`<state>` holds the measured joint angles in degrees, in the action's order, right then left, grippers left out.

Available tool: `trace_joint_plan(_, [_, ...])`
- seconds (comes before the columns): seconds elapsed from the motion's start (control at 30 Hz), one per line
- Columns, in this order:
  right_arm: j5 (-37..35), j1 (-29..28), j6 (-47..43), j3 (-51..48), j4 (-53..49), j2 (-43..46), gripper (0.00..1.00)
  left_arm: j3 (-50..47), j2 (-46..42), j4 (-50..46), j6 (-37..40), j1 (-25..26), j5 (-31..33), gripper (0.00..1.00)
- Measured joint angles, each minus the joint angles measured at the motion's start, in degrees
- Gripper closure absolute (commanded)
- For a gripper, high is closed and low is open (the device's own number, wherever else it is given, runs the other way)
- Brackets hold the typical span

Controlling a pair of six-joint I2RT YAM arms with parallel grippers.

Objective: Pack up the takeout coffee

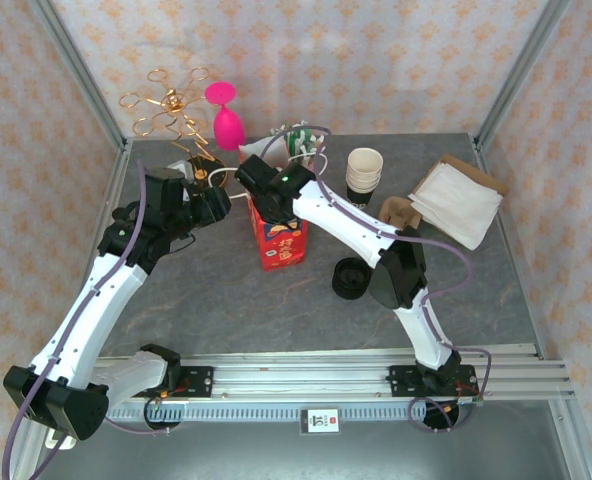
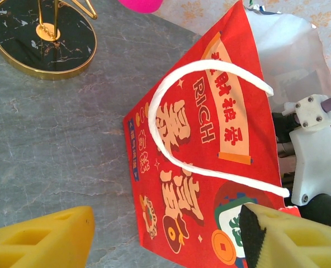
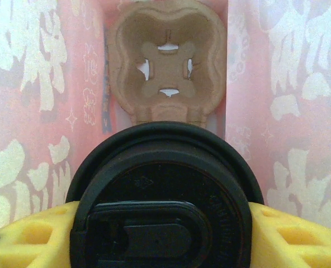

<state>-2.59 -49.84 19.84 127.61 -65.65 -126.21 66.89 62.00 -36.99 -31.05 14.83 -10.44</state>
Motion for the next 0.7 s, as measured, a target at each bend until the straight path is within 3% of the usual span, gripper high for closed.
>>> trace_joint_plan(0.2, [0.0,0.0,0.0,2.8,-2.1,-1.3,0.40,0.0,0.0,0.0,0.0,0.0,-0.1,0.27])
trace_joint_plan(0.7, [0.5,0.0,0.0,5.6,-4.5,-2.7,0.32,0.0,0.0,0.0,0.0,0.0,-0.3,0.26])
